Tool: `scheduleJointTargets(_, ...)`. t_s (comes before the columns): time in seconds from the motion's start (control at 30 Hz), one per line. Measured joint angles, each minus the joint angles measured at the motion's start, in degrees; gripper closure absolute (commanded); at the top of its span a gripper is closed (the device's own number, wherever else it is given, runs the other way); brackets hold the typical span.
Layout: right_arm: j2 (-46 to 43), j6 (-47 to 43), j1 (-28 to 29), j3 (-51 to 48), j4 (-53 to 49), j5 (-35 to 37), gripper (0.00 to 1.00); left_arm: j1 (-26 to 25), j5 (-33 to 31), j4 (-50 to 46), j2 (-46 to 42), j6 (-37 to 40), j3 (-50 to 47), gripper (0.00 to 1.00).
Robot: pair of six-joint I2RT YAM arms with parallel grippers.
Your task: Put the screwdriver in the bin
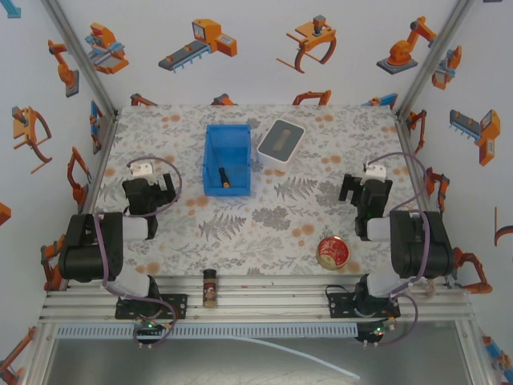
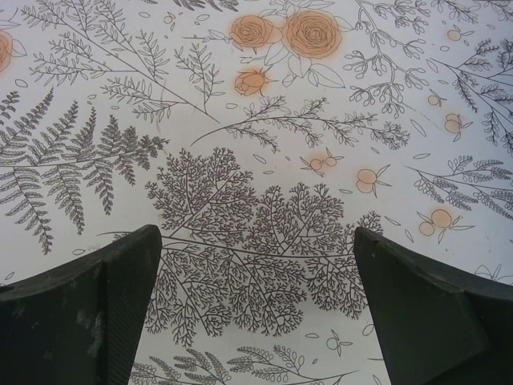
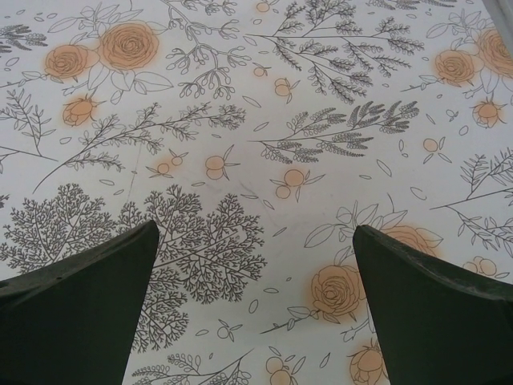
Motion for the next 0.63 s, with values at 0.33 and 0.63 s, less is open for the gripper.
scheduleJointTargets(0.33,0.0,0.0,0.0,0.0,-0.7,-0.2,0.01,0.0,-0.4,-0.1,0.0,0.0,0.0,0.03)
scheduleJointTargets(0.63,0.0,0.0,0.0,0.0,-0.8,-0.2,0.01,0.0,-0.5,-0.2,0.0,0.0,0.0,0.03)
